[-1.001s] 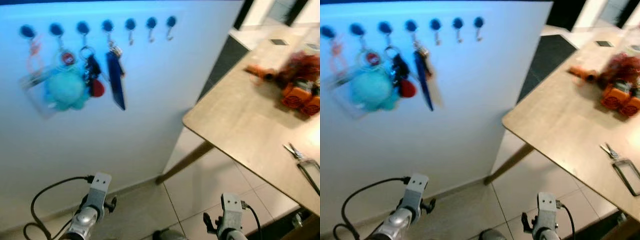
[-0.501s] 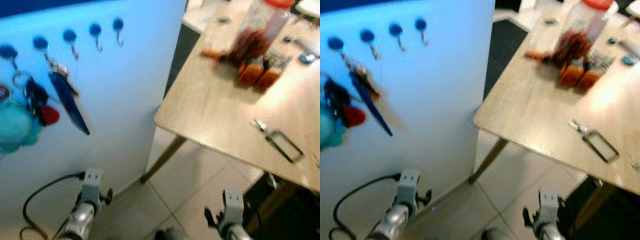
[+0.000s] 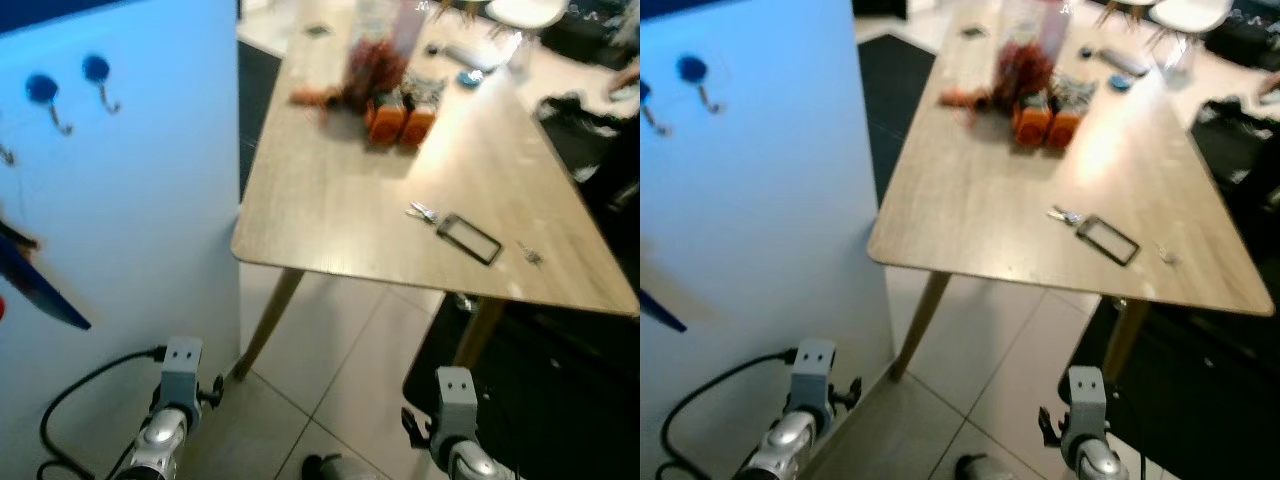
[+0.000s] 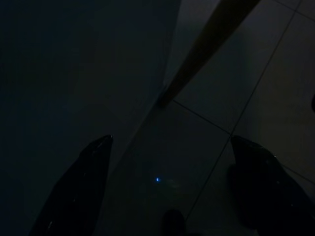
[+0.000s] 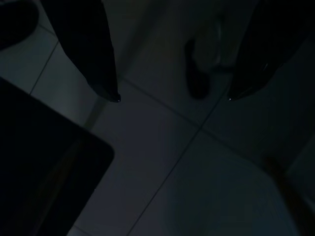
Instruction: Hang keys on a hook
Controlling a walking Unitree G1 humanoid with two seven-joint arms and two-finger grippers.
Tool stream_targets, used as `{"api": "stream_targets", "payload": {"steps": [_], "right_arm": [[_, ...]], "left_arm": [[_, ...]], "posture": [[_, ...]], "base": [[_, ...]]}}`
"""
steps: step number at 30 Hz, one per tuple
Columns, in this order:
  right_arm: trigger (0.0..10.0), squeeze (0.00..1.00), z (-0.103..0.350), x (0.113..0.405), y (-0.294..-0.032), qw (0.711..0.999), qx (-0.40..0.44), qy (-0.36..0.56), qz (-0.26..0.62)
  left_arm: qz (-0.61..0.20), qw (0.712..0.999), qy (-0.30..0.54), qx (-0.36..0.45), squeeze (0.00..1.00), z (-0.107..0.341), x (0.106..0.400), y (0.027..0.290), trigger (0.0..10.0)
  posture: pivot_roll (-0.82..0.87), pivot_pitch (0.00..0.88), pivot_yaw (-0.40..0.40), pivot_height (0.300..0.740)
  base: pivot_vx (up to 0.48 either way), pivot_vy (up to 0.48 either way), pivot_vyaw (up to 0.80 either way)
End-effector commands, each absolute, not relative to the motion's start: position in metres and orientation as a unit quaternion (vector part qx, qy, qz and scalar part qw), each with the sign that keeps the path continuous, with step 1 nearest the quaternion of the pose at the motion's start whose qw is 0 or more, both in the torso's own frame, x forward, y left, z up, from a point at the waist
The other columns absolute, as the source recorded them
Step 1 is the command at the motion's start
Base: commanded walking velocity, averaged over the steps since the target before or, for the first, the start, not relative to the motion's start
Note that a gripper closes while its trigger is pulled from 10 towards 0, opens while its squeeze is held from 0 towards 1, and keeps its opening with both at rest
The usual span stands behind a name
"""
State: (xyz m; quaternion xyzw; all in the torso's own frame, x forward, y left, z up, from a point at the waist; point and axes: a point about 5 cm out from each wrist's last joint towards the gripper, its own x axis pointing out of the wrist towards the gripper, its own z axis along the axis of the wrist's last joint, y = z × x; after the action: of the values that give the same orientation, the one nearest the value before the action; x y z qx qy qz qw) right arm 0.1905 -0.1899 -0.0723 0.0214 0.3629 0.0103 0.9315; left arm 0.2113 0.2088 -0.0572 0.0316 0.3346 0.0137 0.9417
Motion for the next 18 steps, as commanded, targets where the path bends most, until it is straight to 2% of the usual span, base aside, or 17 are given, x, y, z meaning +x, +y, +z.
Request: {"api": "stream_targets", "payload": {"steps": [1,6,18], "right_arm": [[10.0,0.0,-0.074,0.187,-0.194,0.927,0.006,0.375,0.019],[10.0,0.0,-0.073,0.19,-0.193,0.924,-0.004,0.38,0.036],[10.0,0.0,-0.071,0.197,-0.187,0.926,-0.002,0.375,0.042]], "left_arm": [[0.009,0.94,0.339,0.028,0.0,-0.06,0.209,0.203,10.0],[0.008,0.941,0.338,0.03,0.0,-0.061,0.209,0.199,10.0],[-0.028,0.944,0.325,0.058,0.0,-0.055,0.221,0.192,10.0]], "posture": [[0.03,0.044,-0.104,0.74],[0.03,0.011,-0.117,0.74],[0.04,0.014,-0.087,0.74]], "base": [[0.0,0.0,-0.8],[0.0,0.0,-0.74],[0.0,0.0,0.0]]}}
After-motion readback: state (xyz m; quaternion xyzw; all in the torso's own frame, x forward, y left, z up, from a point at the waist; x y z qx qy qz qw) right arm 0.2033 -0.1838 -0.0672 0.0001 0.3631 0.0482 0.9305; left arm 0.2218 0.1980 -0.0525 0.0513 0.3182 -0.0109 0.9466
